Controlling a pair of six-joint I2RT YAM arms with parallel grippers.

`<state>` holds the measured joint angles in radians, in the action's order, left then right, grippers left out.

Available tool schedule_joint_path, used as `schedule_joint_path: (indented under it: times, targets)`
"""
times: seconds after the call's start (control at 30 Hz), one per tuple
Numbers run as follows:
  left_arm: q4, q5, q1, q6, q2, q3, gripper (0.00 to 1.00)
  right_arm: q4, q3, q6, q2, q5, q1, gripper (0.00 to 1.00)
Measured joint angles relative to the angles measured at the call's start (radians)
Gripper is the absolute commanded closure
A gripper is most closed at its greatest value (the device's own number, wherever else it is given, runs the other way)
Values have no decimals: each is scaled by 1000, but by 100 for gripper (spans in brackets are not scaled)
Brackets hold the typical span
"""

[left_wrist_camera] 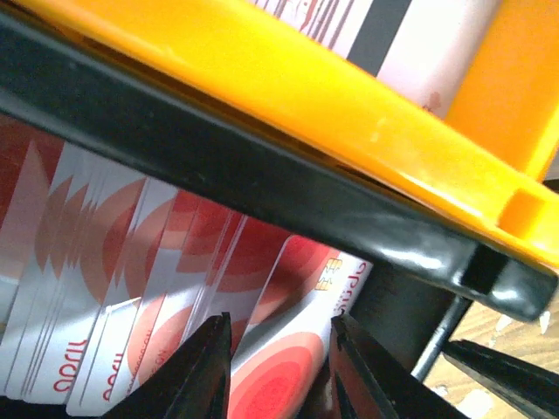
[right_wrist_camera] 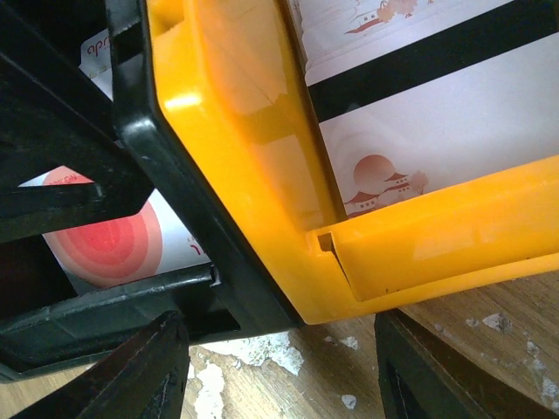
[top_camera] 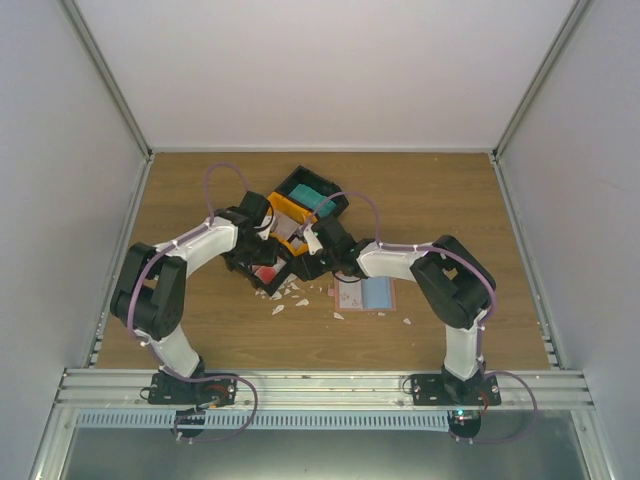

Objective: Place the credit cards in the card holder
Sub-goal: Pick up the credit card from the storage box.

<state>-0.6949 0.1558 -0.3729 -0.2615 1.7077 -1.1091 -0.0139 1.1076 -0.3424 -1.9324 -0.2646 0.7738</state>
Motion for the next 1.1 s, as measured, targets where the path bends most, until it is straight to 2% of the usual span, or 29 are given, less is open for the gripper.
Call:
schedule_joint_path:
  times: [0.33,0.93,1.1]
  targets:
    - [-32,70,-21,-16,-50,1,74,1,0,-19,0,3,0,43]
    - [-16,143,-26,-44,-68,66,74,47,-59,-74,22,28,-13,43]
    - [-12,138,-26,-45,-68,68,79,52,-90,-87,32,31,-29,43]
